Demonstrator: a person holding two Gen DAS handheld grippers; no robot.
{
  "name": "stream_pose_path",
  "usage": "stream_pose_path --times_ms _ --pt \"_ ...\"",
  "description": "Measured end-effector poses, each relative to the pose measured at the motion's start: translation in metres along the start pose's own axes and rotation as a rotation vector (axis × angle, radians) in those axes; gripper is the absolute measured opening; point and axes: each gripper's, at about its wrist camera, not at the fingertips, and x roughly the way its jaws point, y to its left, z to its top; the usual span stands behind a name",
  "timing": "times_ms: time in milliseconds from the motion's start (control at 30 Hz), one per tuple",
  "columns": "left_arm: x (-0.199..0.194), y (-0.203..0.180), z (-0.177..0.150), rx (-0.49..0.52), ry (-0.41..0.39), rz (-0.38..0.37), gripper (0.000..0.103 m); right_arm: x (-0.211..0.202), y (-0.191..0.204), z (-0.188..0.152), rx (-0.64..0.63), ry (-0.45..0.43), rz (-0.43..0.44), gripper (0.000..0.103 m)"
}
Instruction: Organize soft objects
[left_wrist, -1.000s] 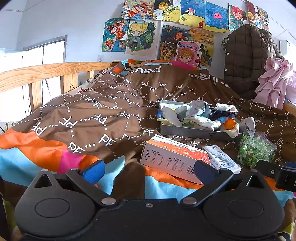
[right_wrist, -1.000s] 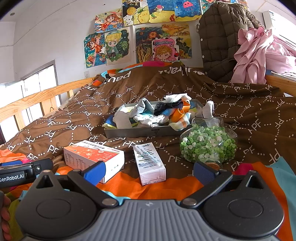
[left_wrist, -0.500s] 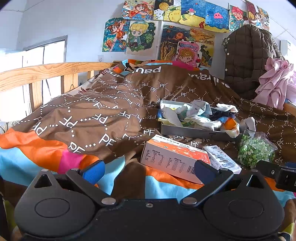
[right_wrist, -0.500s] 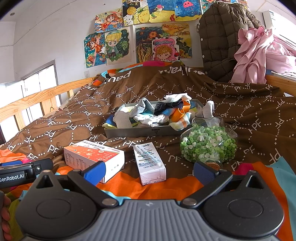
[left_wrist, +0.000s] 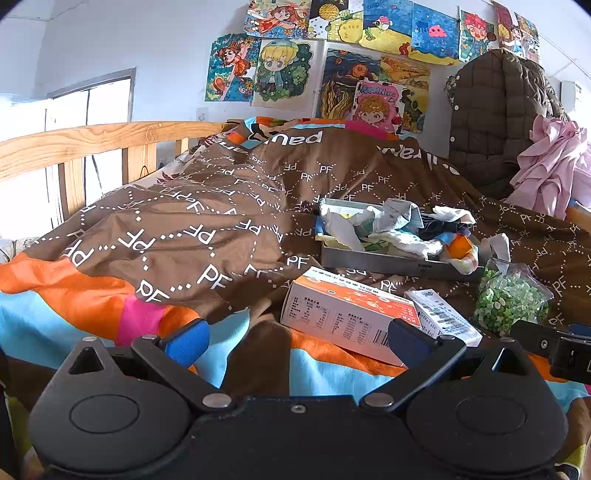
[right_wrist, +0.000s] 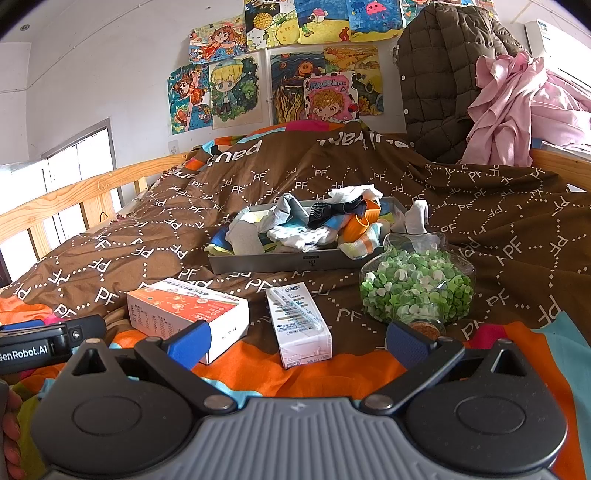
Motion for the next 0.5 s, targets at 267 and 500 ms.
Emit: stream_pose_path --times_ms 267,500 --pt "-0.0011 0.0004 -0.0006 -0.027 0.02 -0.02 0.102 0.0001 -0.0007 0.0 0.0 0.001 0.0 0.103" --pt "-0.0033 -0.0059 0.0015 -0.006 0.018 -0.018 0.102 0.0003 -0.0002 0.0001 0.0 0.0 0.0 0.103"
